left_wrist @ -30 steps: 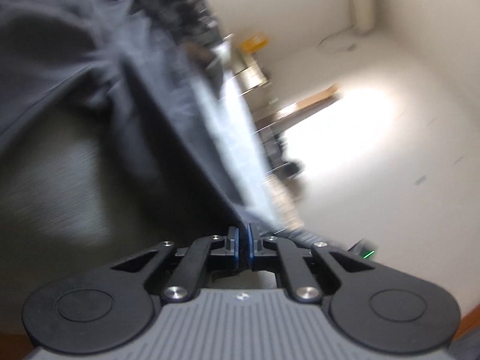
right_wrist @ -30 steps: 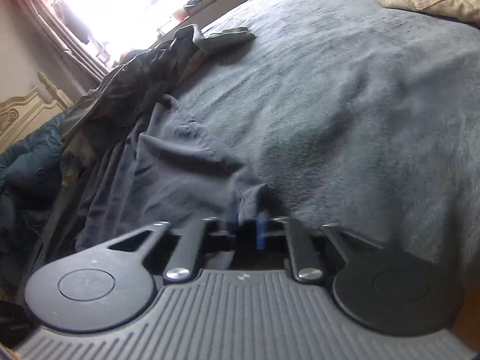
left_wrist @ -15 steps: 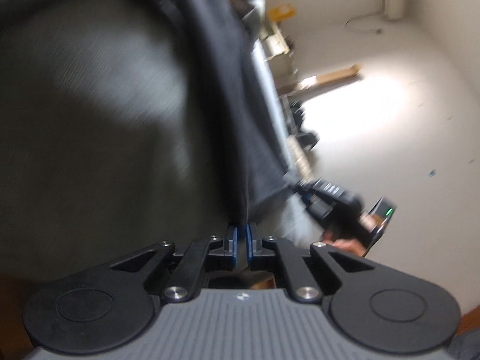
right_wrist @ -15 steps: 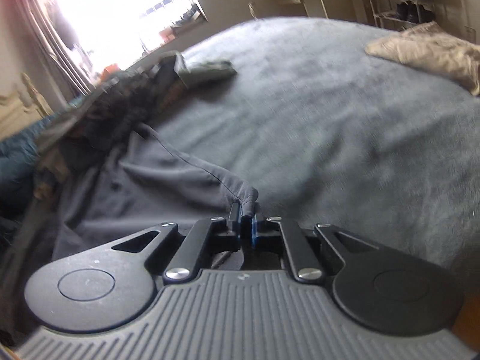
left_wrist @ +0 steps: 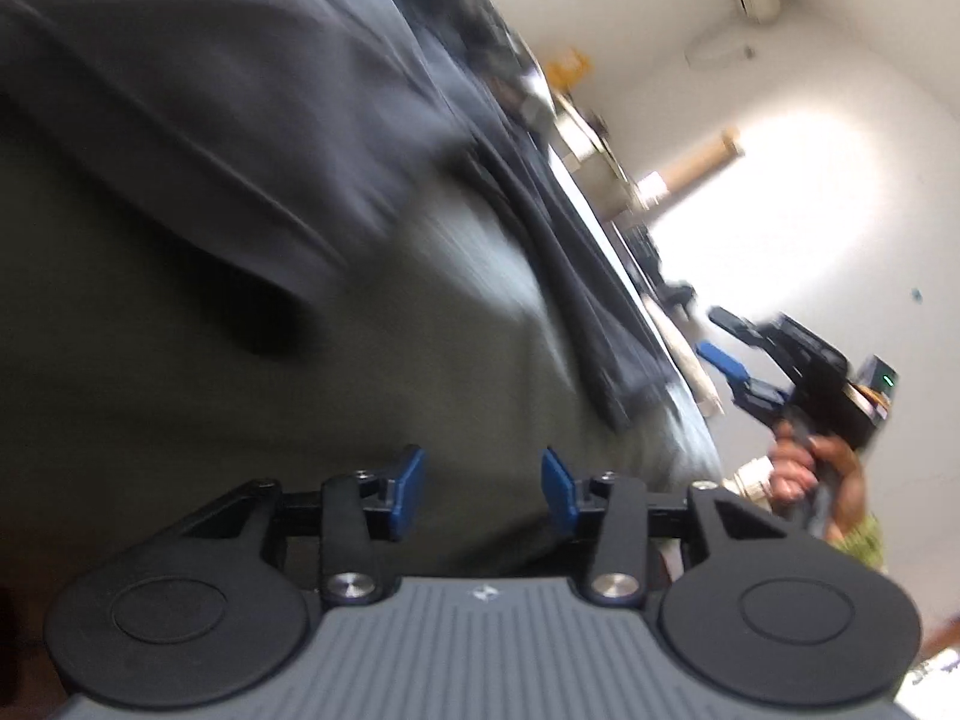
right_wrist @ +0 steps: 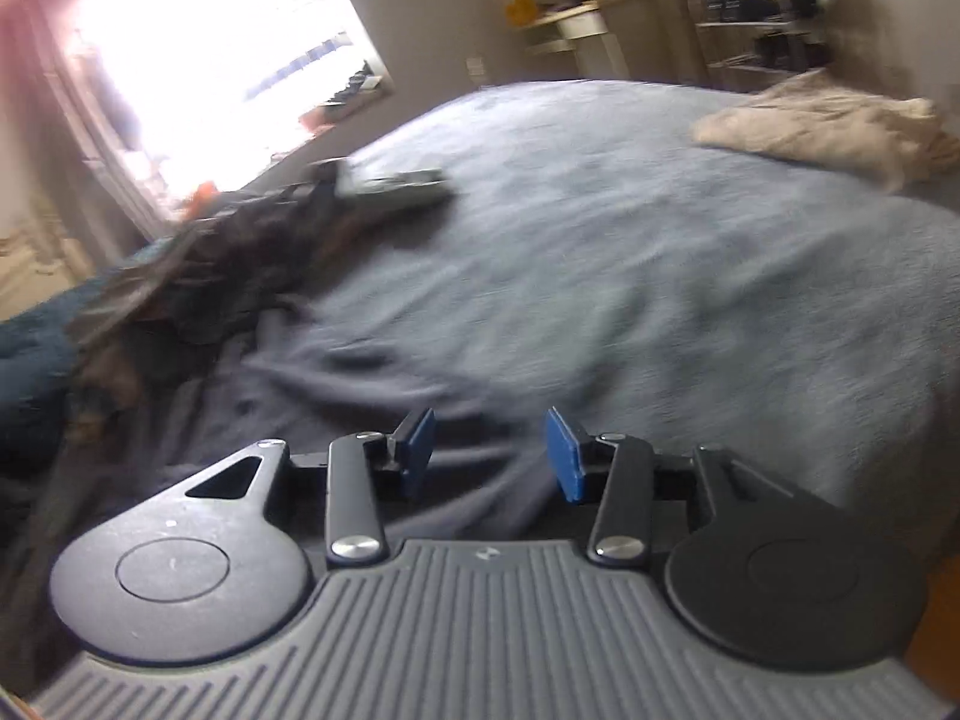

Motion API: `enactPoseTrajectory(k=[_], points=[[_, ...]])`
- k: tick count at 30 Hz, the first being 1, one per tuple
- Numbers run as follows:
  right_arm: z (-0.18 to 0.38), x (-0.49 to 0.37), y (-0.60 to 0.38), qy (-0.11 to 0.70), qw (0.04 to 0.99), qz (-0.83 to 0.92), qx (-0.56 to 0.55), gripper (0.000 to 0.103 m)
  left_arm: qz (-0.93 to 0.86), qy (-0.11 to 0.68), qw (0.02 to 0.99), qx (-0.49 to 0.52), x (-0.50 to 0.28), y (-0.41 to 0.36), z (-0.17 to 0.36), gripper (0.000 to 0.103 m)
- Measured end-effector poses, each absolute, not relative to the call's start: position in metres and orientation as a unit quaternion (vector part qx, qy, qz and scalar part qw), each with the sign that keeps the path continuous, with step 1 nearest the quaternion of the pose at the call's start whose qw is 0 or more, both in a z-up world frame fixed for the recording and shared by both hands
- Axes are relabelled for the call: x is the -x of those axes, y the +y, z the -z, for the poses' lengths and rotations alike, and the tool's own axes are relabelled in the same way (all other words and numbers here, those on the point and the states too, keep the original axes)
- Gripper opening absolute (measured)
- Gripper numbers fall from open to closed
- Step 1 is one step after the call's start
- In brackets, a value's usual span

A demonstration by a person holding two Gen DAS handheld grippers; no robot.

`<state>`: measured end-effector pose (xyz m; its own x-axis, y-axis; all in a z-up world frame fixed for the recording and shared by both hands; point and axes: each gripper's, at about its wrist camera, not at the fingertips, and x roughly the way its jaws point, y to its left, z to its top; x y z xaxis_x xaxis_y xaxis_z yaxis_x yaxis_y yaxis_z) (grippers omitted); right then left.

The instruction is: Fold clothes

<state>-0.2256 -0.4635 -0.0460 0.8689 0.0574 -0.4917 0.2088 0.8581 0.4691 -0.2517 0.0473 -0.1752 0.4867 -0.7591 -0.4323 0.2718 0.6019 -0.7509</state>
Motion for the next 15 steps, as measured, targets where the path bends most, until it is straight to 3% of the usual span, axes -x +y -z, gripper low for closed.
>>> enactPoseTrajectory(k=[8, 15], points=[[0.068, 0.205, -0.287, 0.332, 0.871, -0.234, -0.276, 0.048, 0.219, 0.309, 0.864, 0.332, 0.255, 0.146, 0.146, 0.048], [0.103, 0.177, -0.199, 0.406, 0.833, -0.266, -0.265, 0.049, 0.122, 0.230, 0.916, 0.306, 0.239, 0.210, 0.113, 0.056]])
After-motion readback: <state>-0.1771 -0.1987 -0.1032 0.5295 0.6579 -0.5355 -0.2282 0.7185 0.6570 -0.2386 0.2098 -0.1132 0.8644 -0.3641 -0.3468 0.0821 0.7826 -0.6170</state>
